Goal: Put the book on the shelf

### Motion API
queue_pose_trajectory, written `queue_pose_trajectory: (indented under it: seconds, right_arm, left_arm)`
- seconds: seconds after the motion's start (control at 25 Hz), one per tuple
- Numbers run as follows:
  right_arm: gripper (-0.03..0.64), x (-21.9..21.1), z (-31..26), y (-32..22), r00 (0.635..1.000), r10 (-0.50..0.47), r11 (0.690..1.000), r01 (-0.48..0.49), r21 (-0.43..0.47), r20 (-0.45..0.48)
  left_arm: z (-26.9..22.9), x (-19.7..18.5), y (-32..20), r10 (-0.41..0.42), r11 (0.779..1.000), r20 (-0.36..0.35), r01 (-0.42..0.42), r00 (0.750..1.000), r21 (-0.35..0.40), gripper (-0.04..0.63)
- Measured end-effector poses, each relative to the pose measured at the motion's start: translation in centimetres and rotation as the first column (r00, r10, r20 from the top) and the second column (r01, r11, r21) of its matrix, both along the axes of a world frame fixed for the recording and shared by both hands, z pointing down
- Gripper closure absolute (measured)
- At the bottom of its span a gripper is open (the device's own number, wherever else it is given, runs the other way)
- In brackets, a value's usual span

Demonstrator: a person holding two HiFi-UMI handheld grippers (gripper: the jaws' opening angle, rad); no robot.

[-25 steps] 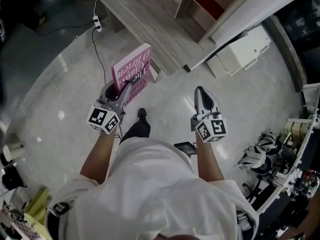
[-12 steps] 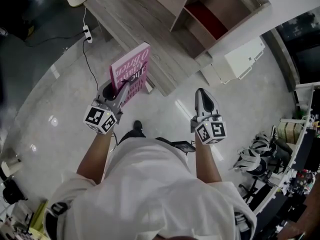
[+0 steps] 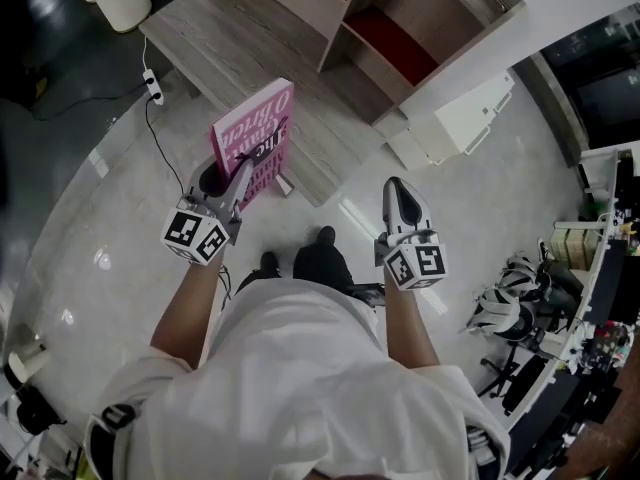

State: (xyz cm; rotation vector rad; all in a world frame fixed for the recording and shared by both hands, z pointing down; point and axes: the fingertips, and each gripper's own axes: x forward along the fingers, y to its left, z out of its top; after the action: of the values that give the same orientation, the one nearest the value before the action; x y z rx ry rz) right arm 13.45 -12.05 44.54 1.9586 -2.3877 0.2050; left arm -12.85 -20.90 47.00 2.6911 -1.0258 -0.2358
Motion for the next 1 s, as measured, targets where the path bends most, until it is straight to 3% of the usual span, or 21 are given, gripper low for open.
queue_pose_trajectory:
  seconds: [0.32, 1.0]
  right_arm:
    - [0.598, 4.3, 0.3, -2.7, 1.000, 0.014, 0.999, -0.014, 0.033, -0.001]
    - [0.598, 11.5, -1.2, -12.4, 0.987, -0.157, 0.985, 0.155, 0.075, 0.021]
  left_arm:
    - [-1.6, 4.3, -3.0, 0.000, 1.000, -0.026, 0.000, 1.000, 0.025, 0.445]
    - [-11.0, 14.3, -11.0, -0.062, 0.993, -0.134, 0.074, 0.989, 0.091, 0.446]
